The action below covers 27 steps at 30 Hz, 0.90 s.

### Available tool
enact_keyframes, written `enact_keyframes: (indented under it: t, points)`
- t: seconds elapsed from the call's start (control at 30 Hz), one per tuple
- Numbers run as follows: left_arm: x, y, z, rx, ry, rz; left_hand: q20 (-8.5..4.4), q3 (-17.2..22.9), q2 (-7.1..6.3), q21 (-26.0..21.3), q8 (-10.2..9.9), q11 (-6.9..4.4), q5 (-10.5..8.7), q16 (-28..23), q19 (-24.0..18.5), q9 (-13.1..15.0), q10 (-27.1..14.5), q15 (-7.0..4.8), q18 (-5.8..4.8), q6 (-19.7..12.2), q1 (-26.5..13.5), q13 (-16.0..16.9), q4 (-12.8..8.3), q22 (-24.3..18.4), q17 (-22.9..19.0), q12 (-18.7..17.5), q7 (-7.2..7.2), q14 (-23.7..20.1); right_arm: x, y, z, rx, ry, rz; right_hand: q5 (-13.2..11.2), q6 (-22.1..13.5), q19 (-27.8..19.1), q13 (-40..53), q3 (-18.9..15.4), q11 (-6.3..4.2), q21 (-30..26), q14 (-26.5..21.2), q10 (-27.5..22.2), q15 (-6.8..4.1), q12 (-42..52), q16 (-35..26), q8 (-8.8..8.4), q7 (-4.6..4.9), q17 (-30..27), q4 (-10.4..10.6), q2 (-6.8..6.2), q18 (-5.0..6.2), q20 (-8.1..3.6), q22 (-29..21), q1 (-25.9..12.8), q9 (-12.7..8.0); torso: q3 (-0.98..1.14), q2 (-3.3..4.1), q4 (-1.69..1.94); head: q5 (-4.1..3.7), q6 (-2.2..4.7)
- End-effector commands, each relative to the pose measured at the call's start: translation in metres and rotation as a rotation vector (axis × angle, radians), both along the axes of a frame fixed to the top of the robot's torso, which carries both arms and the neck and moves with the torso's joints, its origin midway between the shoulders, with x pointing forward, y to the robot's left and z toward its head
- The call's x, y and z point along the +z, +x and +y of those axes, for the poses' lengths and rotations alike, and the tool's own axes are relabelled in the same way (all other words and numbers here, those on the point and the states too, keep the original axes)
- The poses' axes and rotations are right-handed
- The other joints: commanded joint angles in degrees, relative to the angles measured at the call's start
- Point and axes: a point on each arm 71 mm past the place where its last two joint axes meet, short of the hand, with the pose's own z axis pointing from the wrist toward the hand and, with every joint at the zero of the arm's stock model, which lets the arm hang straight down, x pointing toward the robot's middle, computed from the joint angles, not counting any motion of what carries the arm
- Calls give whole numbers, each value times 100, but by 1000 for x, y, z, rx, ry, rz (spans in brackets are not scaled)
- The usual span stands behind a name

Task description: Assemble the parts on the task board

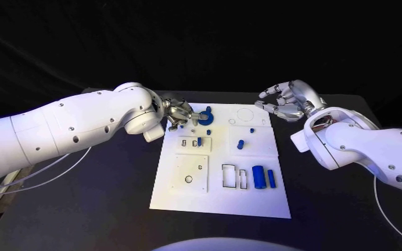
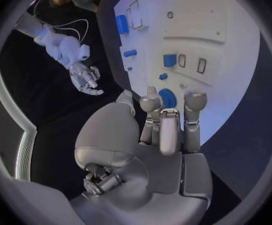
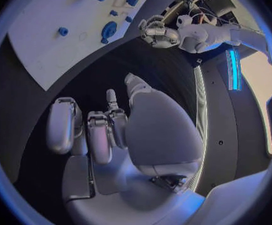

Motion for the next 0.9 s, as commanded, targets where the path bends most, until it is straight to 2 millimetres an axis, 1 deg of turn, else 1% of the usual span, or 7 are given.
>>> enact_keyframes:
  t: [0.03,0.27,0.43,0.73,0.77,0.8,0.9]
  points:
    - [-4,-1,-1,-37,198,31,17,-133,75,-24,54,13,-30,-34,-37,124,-113,43,-86,-110,35,46,-4,21,882,60,4,457,-4,2,-1,-10,-16,50,34,-34,-32,475,19,6,-34,576,-42,-18,-30,-20,34,1,1379,-13,-60,56,-8,298,13,10,11,-9,-2,8,-26]
    - [-7,-1,-14,-80,258,65,-8,-441,394,682,293,-32,366,370,630,457,225,13,-289,-122,286,1332,-4,1237,1505,1485,-52,594,-6,4,0,-16,-27,70,51,-39,-52,448,21,5,-78,569,-64,-19,-50,-29,36,1,1353,-15,-69,66,-8,270,11,14,2,0,-5,18,-69]
    - [-9,-2,-19,-109,292,96,-12,-596,472,741,276,-21,494,370,657,524,187,16,-304,-245,340,1405,-4,1353,1505,1577,-33,594,-7,6,0,-20,-34,80,62,-41,-56,443,23,5,-87,567,-69,-19,-55,-32,38,1,1346,-14,-71,68,-8,266,9,16,-9,5,7,9,-68]
    - [-12,-4,-22,-139,316,134,147,-1096,815,-53,-50,204,372,-387,119,372,-1462,187,-118,-855,605,-982,-12,371,464,-839,214,307,-8,7,-2,-26,-41,92,77,-41,-57,439,25,5,-91,565,-71,-19,-58,-35,43,1,1337,-7,-71,68,-9,265,-4,22,-10,13,-2,16,-68]
    - [-12,-4,-23,-141,315,138,152,-1114,845,-21,-58,212,377,-355,170,359,-1475,193,-130,-877,629,-1007,-12,438,513,-853,220,326,-8,8,-2,-26,-41,93,77,-41,-57,439,25,5,-91,565,-71,-19,-58,-35,43,1,1337,-7,-71,68,-9,265,-4,22,-10,14,-2,14,-67]
    - [-12,-4,-23,-145,316,142,153,-1166,888,1029,-52,227,398,-493,1122,337,-1519,195,-447,-887,681,-1062,-13,2067,352,-885,226,278,-8,8,-2,-27,-42,95,77,-41,-57,439,25,5,-91,565,-71,-19,-58,-35,43,1,1337,-7,-71,68,-9,265,-4,22,-12,18,-3,13,-64]
    - [-13,-6,-25,-159,321,158,147,-1189,1014,969,-66,224,468,-447,1106,286,-1547,193,-406,-944,844,-1137,-17,1917,439,-891,236,305,-9,8,-2,-28,-44,97,81,-41,-60,438,25,5,-97,564,-73,-19,-60,-37,45,1,1331,-3,-70,69,-9,261,-12,24,-16,19,-2,16,-70]
